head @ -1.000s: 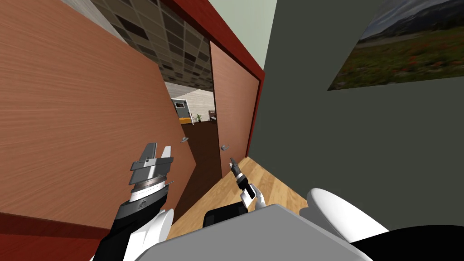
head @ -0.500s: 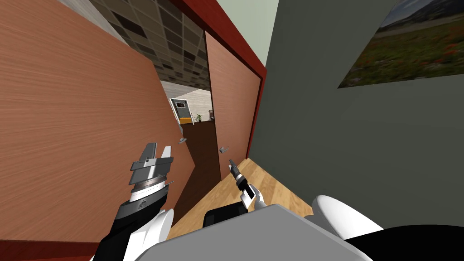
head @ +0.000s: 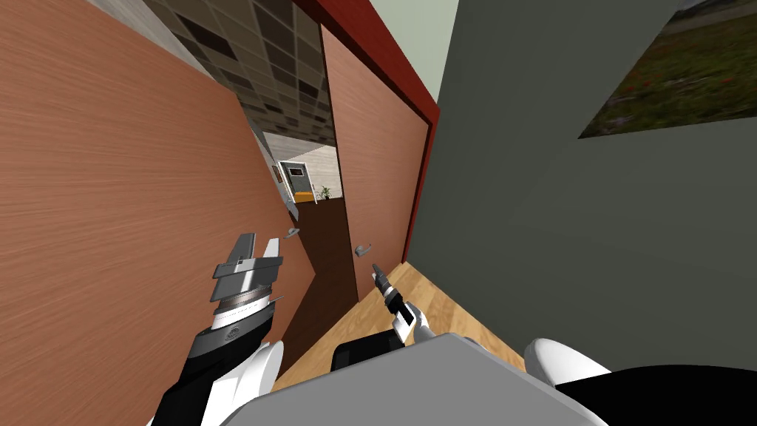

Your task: Push the door open

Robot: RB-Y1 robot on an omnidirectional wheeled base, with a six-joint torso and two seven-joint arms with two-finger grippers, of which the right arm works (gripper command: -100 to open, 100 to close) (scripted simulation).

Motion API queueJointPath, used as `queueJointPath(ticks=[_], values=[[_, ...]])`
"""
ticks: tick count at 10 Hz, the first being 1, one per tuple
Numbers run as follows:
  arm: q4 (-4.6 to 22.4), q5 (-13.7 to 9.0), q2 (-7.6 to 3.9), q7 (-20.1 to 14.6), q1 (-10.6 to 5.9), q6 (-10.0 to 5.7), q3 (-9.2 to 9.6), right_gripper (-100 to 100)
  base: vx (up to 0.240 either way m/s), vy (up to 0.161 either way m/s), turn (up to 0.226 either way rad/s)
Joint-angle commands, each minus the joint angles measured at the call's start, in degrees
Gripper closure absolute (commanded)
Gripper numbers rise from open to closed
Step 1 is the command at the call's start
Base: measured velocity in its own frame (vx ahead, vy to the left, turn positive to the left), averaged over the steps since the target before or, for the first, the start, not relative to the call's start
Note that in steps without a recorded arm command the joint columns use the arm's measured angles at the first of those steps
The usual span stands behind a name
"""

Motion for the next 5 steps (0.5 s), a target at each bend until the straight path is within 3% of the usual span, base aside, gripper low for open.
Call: queueJointPath(ticks=[1, 4, 5], values=[[2.1, 0.0, 0.21, -0.2, -0.83, -0.37, 0.56, -100, 0.116, -0.079, 0.023], [5.6, -0.1, 0.50, -0.6, -2.29, -1.08, 1.40, -100, 0.103, -0.059, 0.022], [4.7, -0.1, 0.40, -0.5, -1.85, -1.01, 1.20, -100, 0.050, -0.030, 0.011]])
